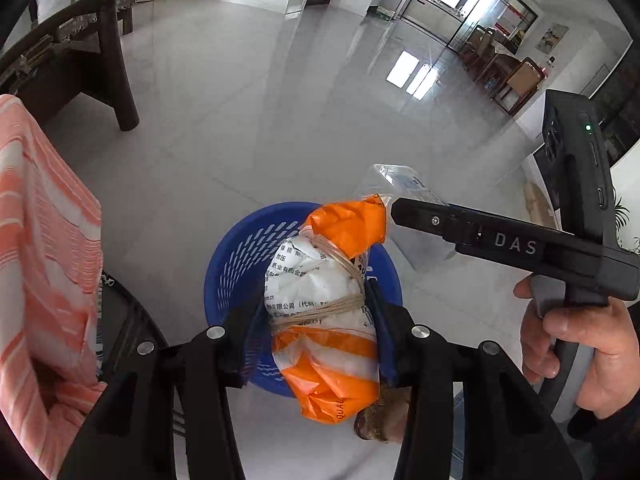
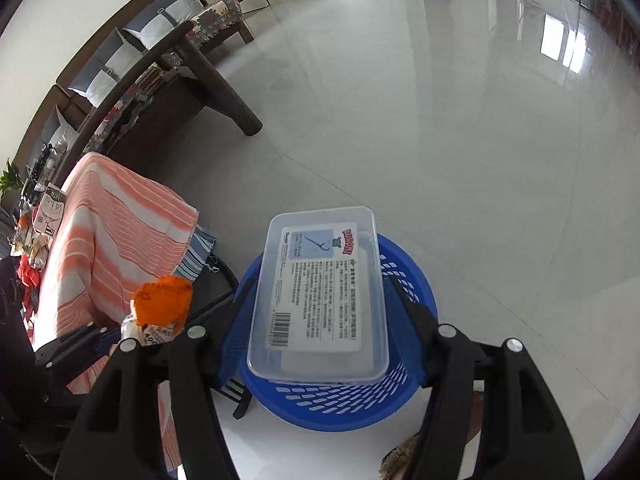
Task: Collect trash
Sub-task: 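Carry both items to the blue wastebasket and open both tools to drop them, then move the left tool back over the table toward the white paper wrapper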
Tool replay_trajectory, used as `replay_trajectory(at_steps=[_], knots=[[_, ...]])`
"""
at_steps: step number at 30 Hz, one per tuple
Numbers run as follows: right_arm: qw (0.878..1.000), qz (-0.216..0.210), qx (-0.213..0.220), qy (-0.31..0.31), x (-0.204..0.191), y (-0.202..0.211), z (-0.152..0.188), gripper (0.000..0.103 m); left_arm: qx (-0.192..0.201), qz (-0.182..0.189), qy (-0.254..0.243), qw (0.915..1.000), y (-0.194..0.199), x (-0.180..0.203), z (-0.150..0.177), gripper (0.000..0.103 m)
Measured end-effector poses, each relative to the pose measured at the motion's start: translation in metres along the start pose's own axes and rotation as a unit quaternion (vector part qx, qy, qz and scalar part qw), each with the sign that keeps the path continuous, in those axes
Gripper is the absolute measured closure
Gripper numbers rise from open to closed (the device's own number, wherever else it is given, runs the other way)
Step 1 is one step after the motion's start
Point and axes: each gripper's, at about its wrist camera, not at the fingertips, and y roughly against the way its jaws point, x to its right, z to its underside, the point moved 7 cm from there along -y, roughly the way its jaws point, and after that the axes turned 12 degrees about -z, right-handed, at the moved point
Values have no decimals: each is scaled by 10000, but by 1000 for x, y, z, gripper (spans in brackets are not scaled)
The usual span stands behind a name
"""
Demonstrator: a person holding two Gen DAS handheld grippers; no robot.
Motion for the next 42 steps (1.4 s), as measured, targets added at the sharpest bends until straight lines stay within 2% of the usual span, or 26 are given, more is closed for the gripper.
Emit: replay_trajectory(at_steps=[1, 2, 3, 4, 8, 11, 15, 18, 22, 26, 29, 33, 35, 38, 42], knots=[[10000, -45, 12, -36, 4, -2, -1, 40, 25, -40, 1, 10000, -8, 2, -3, 52], [9999, -103, 39, -88, 8, -2, -1, 37, 32, -76, 12, 10000, -13, 3, -4, 38], [9997, -186, 92, -158, 13, 1, 0, 25, 46, -130, 46, 9999, -17, 4, -5, 32], [9994, -224, 138, -239, 16, 3, 0, 24, 79, -188, 93, 9997, -14, 1, -6, 26], [9982, -289, 468, -251, 13, 28, -6, 23, 339, -157, 205, 9991, 17, -6, -4, 21], [9956, -221, 913, -16, -6, 59, -11, 18, 794, -153, 127, 9966, 69, -9, 0, 14], [9821, -160, 1674, 845, -64, 97, -11, 6, 1420, -302, -71, 9894, 148, -27, 31, 6], [9661, -32, 1965, 1674, -120, 103, 6, 5, 1433, -622, -156, 9876, 182, -58, 71, 6], [9518, -102, 1761, 2510, -196, 79, 48, 5, 1276, -1233, 136, 9840, 215, -124, 129, 6], [9461, -481, 1155, 2987, -277, 38, 103, 5, 1068, -1679, 782, 9769, 235, -209, 179, 6], [9425, -554, 694, 3223, -328, 7, 134, 5, 980, -2086, 1181, 9659, 249, -274, 204, 6], [9390, -546, 348, 3377, -383, -34, 152, 5, 855, -2669, 1526, 9477, 261, -346, 234, 6], [9389, -607, 173, 3384, -409, -54, 157, 5, 766, -2759, 1656, 9437, 263, -370, 245, 6], [9296, -537, 57, 3646, -432, -76, 163, 5, 756, -2453, 1908, 9475, 264, -395, 252, 5], [9215, -494, -207, 3846, -443, -102, 168, 5, 632, -2579, 1672, 9495, 256, -402, 249, 5]])
